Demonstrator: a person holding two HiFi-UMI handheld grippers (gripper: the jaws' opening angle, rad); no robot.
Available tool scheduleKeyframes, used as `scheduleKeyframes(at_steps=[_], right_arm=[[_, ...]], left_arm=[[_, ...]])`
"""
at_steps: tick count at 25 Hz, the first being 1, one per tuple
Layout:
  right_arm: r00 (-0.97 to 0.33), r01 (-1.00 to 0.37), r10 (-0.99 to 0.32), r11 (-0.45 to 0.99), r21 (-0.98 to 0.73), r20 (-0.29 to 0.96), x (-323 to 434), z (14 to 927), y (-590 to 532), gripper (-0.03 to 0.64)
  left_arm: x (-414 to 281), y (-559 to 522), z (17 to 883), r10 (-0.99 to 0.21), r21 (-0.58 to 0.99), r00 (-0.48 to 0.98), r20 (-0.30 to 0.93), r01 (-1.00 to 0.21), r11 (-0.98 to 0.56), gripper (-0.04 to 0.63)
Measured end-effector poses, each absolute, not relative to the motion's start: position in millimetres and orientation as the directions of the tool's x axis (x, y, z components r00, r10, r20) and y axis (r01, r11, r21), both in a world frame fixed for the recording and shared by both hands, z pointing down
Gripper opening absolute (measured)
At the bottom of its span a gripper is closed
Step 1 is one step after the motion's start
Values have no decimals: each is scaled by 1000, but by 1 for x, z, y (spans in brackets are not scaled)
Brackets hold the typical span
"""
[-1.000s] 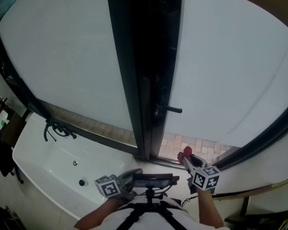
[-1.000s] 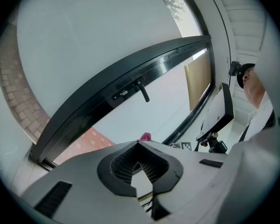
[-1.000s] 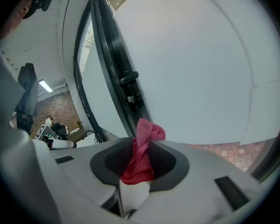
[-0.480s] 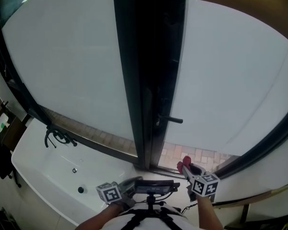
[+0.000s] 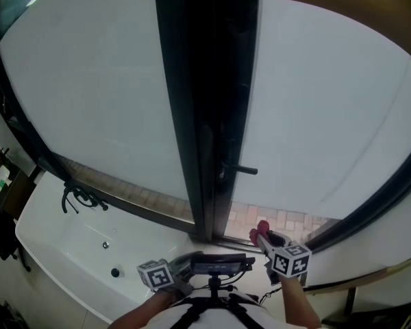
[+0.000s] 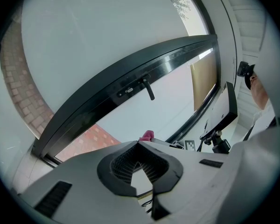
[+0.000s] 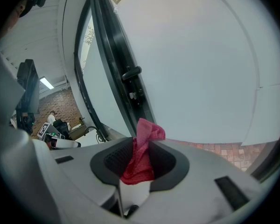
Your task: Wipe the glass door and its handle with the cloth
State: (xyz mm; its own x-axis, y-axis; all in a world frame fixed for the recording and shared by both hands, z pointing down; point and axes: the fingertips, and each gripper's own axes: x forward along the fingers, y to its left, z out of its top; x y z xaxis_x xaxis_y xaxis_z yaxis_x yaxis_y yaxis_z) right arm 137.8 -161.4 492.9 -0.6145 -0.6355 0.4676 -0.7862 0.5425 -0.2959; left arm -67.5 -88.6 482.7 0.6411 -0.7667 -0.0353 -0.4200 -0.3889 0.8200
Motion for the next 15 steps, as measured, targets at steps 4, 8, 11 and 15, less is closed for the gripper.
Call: scheduleKeyframes(at_steps=[4,8,11,15], right_arm=[[-626,-776,-621,558,-295,472,132,493,-161,110],[-636,-767,-607,569,-299,477,128,495,-161,110],[-640,-762,-596,574,-300,485,126,496,-157,110],[-646,-757,-597,583,-296,476,124,492,-159,110]], left_arm=[[-67,-89,484,-759,807,650,-32,-432,-404,2],[-67,-89,481,-766,812,643,-18,-438,-386,2],[-67,-86,482,-763,816,646,-25,-428,-389,2],[-66,-90,479,-754,809,655,-51,-416,-416,2]])
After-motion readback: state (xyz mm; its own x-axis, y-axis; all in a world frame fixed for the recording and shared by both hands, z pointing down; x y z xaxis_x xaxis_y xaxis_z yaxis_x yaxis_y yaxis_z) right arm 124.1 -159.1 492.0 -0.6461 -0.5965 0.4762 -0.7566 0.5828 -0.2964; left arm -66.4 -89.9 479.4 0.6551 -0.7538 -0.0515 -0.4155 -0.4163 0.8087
